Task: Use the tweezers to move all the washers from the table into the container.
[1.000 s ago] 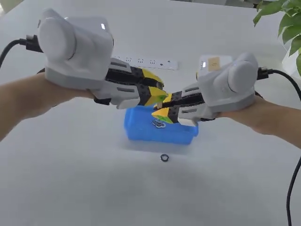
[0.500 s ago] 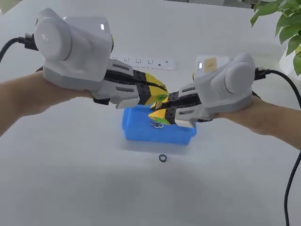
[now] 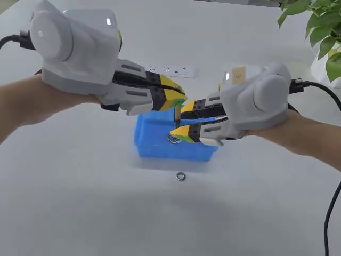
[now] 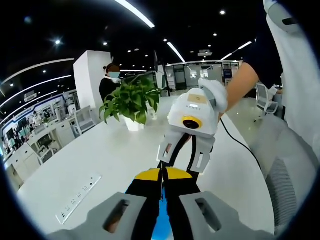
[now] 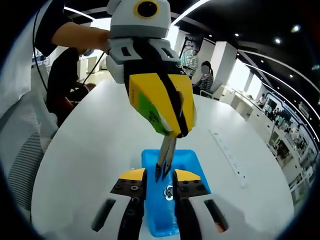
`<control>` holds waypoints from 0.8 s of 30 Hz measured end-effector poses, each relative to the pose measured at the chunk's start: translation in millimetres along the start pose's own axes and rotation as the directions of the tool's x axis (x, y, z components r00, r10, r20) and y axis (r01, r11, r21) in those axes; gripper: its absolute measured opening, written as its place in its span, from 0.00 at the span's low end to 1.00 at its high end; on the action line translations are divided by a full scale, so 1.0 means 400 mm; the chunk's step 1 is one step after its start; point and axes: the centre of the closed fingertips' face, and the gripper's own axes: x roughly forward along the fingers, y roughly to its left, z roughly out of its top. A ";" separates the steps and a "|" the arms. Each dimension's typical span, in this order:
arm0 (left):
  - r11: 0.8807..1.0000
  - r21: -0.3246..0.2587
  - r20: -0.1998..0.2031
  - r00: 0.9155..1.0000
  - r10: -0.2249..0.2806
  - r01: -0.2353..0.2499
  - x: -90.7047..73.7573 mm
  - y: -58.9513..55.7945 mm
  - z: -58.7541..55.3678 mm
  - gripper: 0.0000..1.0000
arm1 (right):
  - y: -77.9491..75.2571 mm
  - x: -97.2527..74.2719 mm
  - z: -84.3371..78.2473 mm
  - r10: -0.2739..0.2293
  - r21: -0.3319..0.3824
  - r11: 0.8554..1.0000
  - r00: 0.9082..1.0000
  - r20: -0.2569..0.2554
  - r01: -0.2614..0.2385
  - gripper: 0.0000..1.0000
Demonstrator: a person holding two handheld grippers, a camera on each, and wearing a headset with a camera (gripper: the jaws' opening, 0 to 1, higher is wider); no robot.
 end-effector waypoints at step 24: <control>0.995 0.065 -0.012 0.997 -0.074 0.075 -0.009 -0.064 0.004 0.05 | 0.085 -0.109 -0.061 -0.102 0.208 0.973 0.995 0.019 0.096 0.65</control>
